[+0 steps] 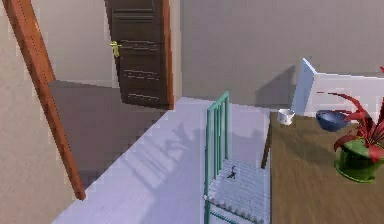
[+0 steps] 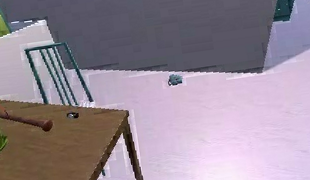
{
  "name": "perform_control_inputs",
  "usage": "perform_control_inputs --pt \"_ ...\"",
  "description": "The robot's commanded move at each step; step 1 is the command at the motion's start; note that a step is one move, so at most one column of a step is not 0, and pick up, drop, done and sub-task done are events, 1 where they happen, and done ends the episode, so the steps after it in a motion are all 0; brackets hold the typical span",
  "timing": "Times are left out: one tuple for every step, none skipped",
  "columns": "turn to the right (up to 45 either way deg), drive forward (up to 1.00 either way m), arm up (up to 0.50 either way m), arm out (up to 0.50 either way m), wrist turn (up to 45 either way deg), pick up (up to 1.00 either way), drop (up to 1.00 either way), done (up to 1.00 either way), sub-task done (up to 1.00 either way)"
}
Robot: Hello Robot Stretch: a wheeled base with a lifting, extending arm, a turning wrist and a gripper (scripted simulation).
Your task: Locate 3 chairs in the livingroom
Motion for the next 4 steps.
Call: perform_control_inputs --pt "9.0 0.00 0.00 0.00 0.0 0.00 0.00 0.00 0.00" --pt "0.0 0.05 0.00 0.00 0.0 0.00 0.00 0.00 0.00" --pt "-45.0 0.00 0.00 0.00 0.0 0.00 0.00 0.00 0.00" --pt "-45.0 0.00 0.00 0.00 0.0 0.00 0.00 0.00 0.00"
